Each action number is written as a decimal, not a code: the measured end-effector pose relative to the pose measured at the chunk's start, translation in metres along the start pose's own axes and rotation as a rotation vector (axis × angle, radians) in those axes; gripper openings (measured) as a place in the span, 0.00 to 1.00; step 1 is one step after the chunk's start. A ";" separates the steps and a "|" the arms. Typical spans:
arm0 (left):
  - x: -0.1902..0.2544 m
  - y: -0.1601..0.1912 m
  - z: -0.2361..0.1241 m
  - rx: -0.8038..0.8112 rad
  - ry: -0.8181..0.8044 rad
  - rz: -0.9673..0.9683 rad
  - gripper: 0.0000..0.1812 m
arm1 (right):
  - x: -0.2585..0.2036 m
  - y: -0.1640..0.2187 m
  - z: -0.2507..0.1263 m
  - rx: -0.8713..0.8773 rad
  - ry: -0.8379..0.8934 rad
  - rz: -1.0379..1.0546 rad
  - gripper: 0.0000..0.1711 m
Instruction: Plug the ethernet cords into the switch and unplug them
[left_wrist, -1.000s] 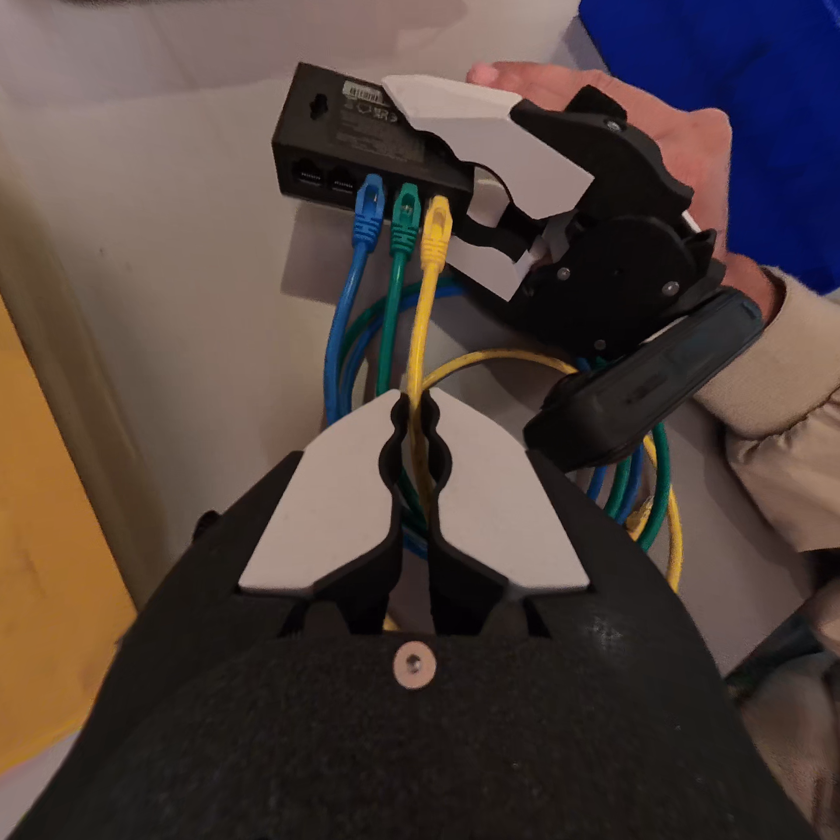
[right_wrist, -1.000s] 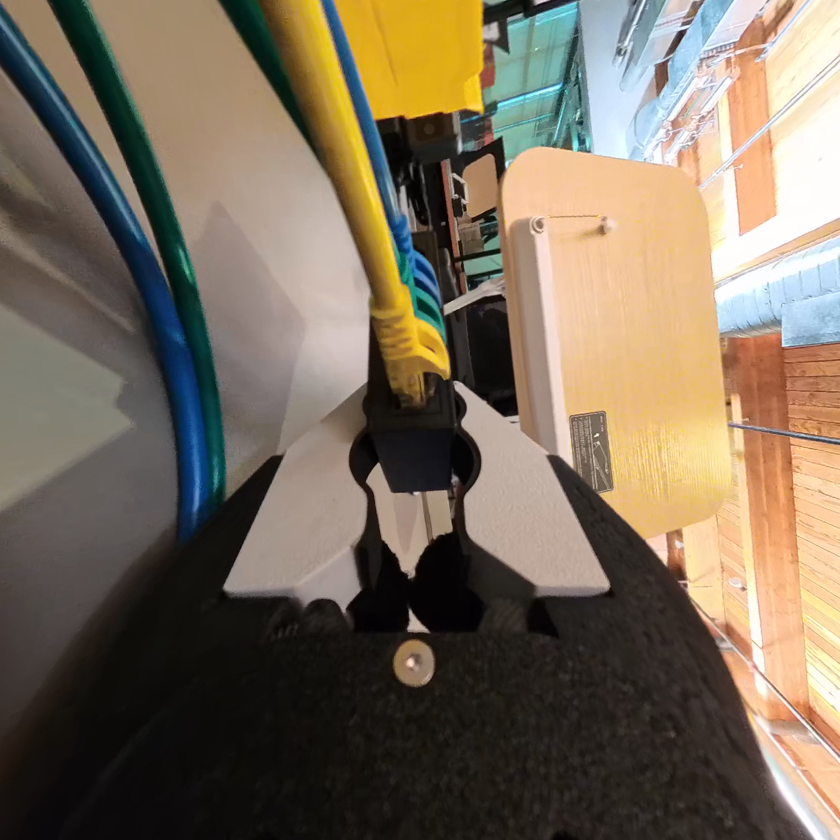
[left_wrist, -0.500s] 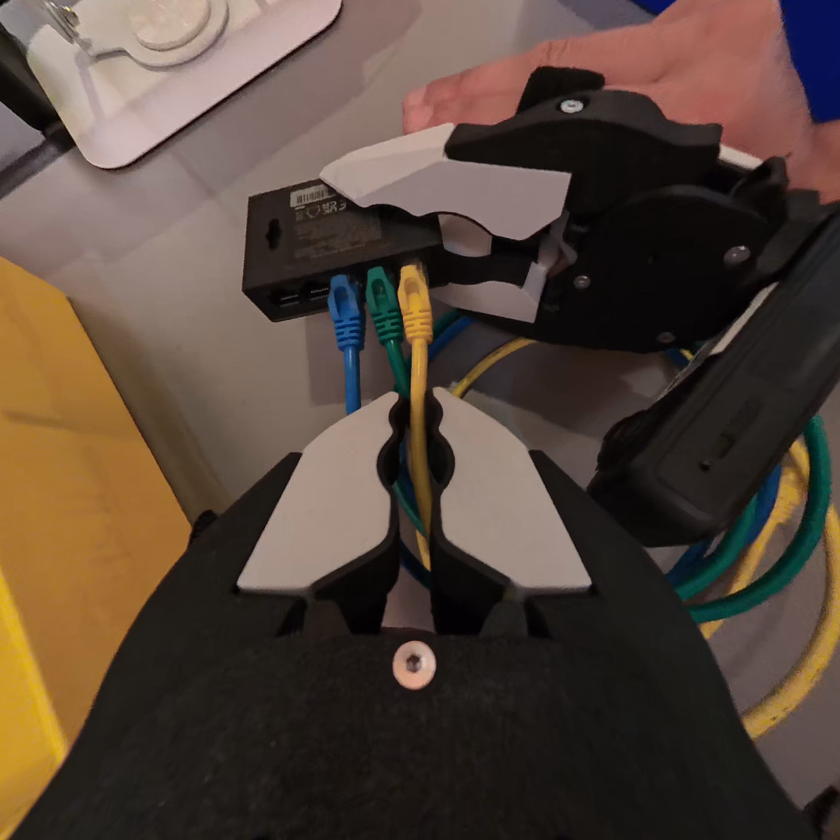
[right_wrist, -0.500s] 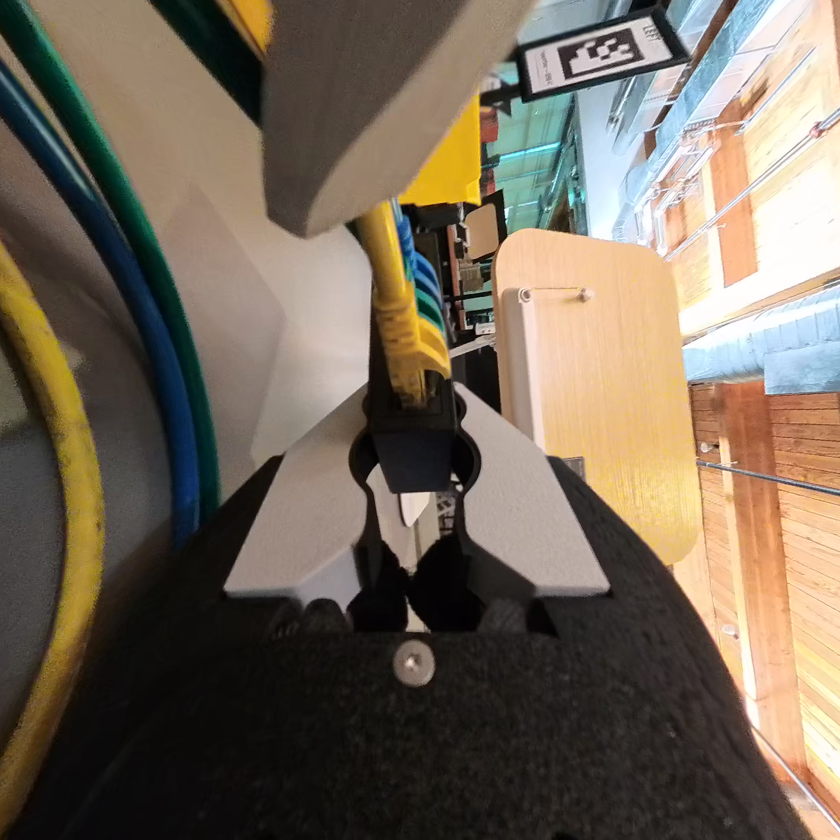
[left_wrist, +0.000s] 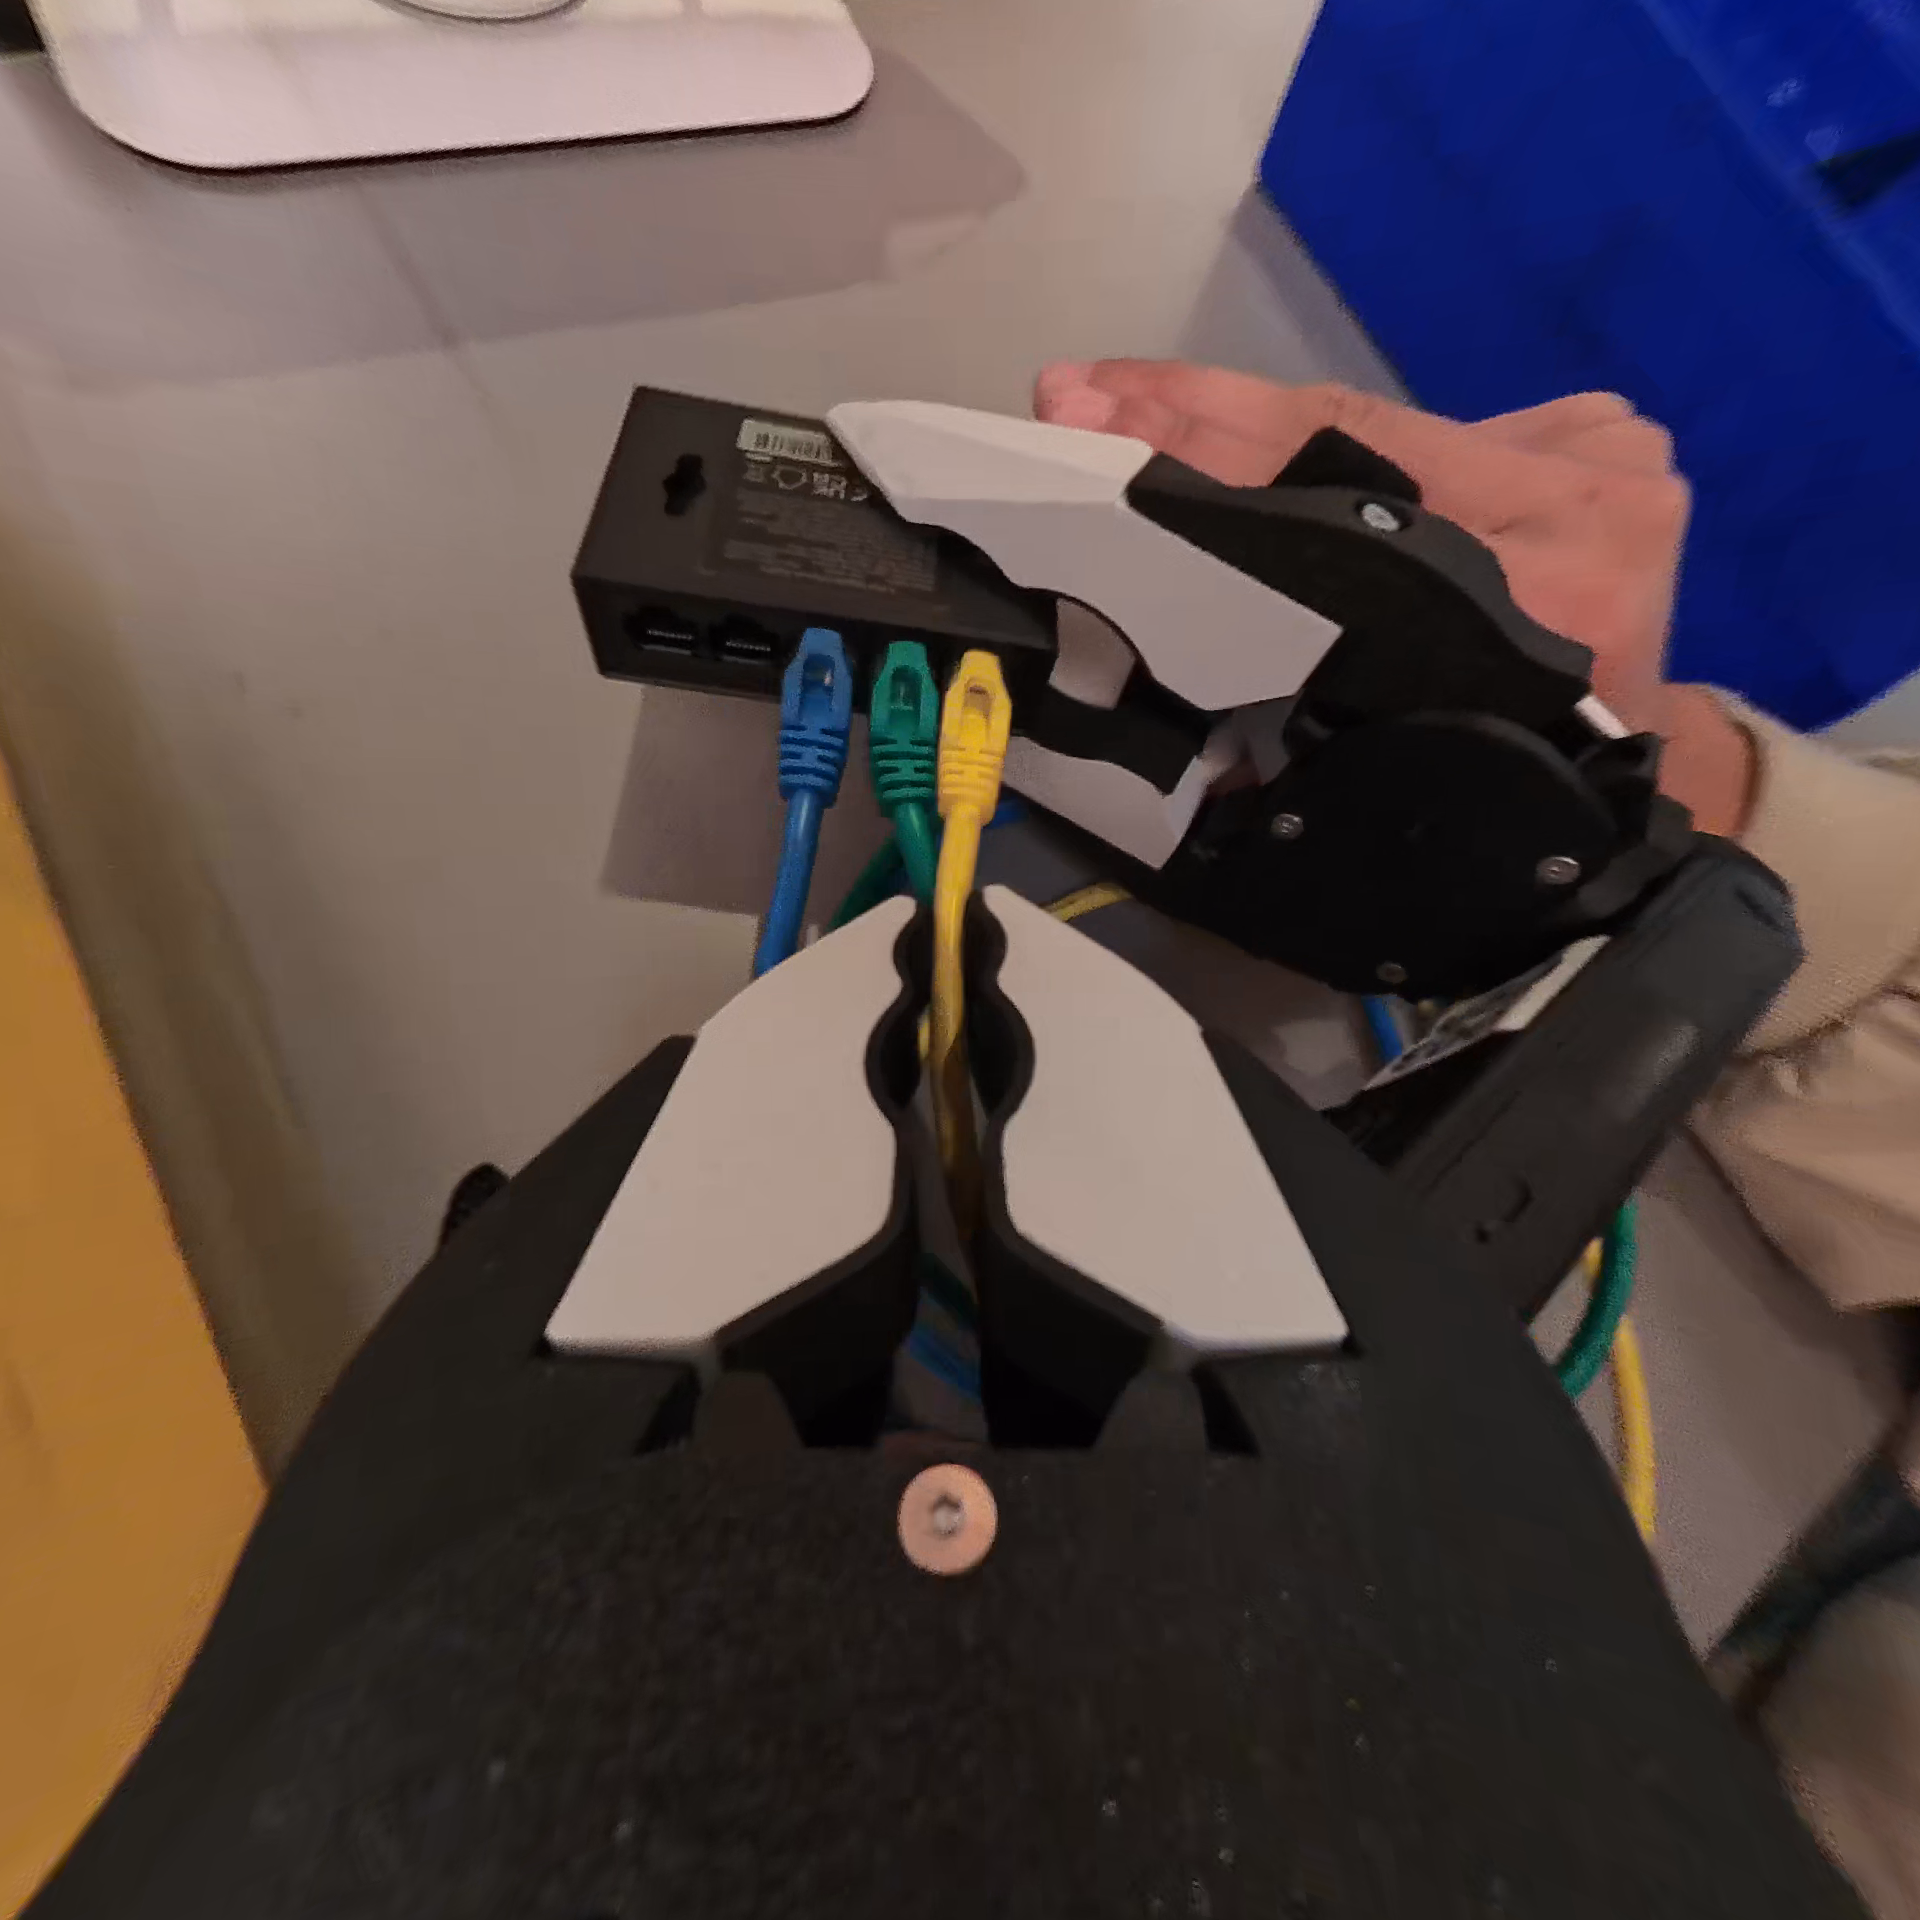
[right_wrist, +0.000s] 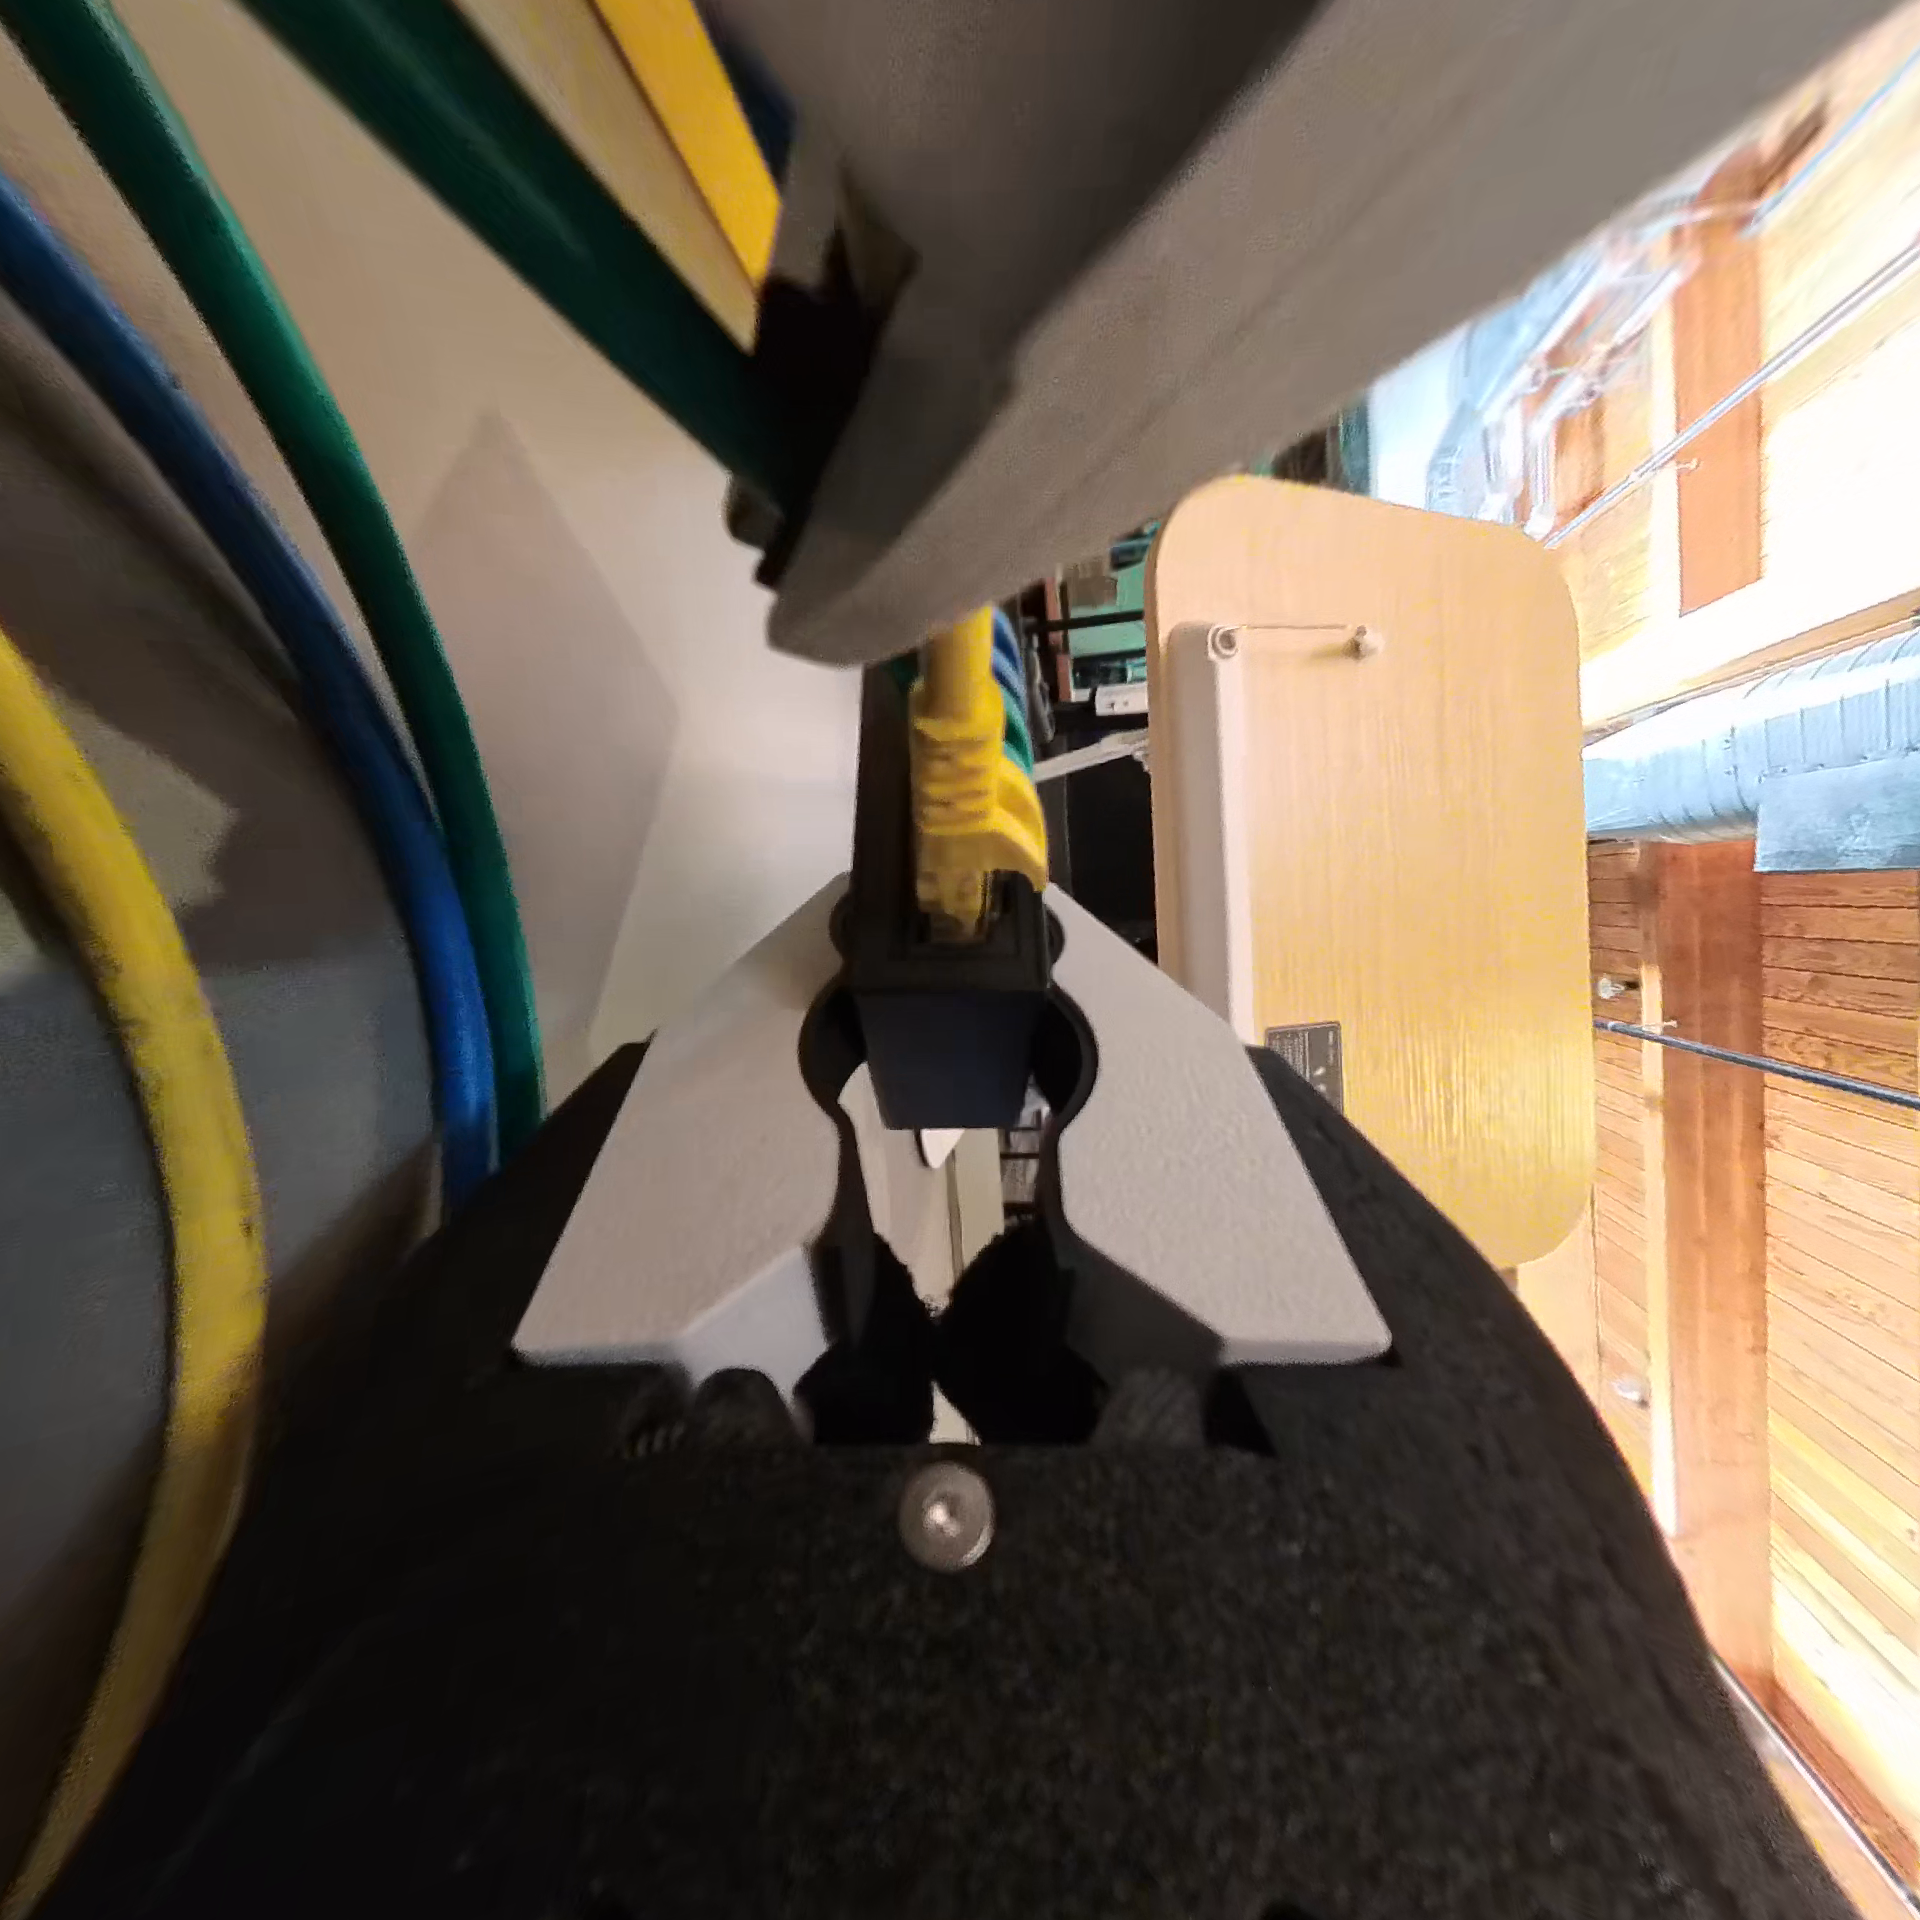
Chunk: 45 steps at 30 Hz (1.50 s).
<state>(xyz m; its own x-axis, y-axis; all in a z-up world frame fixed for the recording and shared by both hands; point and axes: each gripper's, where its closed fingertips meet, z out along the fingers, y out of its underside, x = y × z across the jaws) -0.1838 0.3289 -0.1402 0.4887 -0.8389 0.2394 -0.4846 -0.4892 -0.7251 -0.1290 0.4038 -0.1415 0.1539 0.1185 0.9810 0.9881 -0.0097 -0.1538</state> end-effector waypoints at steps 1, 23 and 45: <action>0.000 0.000 -0.001 0.006 0.037 0.000 0.03 | 0.001 -0.002 0.000 0.005 0.002 -0.002 0.14; -0.006 -0.003 -0.006 0.007 -0.087 0.304 0.02 | 0.007 -0.021 -0.011 0.173 0.018 0.046 0.14; -0.018 -0.001 -0.003 0.044 -0.178 0.506 0.03 | 0.004 -0.030 -0.014 0.135 0.014 -0.004 0.14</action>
<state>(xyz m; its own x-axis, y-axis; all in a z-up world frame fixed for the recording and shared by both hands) -0.1950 0.3438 -0.1420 0.3190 -0.9121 -0.2573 -0.6623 -0.0204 -0.7490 -0.1579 0.3902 -0.1308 0.1507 0.1042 0.9831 0.9787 0.1247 -0.1632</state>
